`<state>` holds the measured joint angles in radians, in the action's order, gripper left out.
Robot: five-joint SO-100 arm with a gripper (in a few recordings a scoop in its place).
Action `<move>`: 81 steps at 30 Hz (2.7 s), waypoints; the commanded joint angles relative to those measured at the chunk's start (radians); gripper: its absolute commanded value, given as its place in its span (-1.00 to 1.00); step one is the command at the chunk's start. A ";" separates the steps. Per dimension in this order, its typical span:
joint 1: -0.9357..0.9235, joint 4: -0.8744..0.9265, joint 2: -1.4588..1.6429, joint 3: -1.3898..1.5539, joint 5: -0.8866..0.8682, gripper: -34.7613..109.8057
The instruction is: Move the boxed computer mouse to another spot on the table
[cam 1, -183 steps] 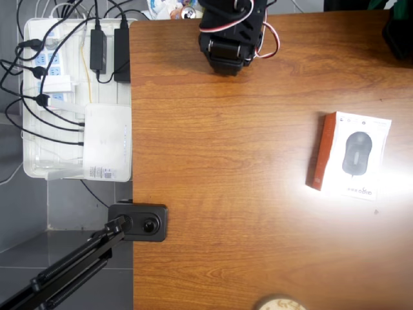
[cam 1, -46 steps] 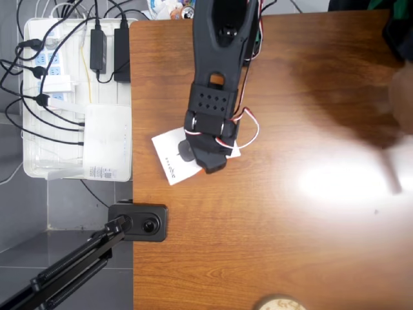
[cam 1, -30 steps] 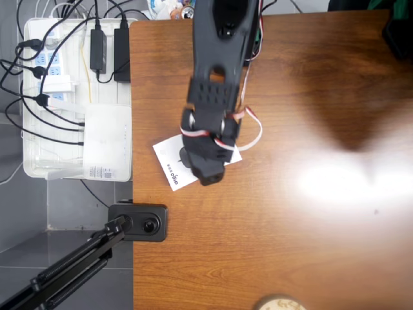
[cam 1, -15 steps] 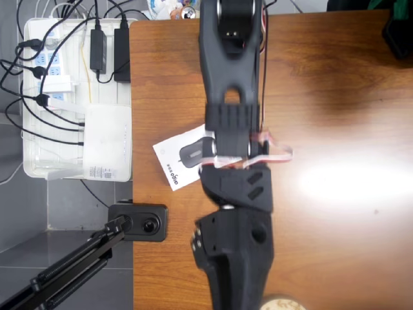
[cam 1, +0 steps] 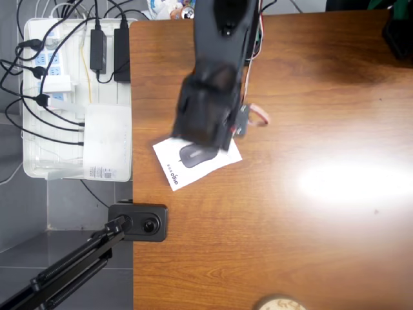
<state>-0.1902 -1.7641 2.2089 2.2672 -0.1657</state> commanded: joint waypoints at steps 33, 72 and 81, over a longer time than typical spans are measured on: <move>0.150 -0.006 0.900 0.534 -0.144 -0.52; 0.167 -0.005 0.900 0.534 -0.242 -0.52; 0.167 -0.005 0.900 0.534 -0.242 -0.52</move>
<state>-0.0169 -1.7748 3.1078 2.8057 -0.4019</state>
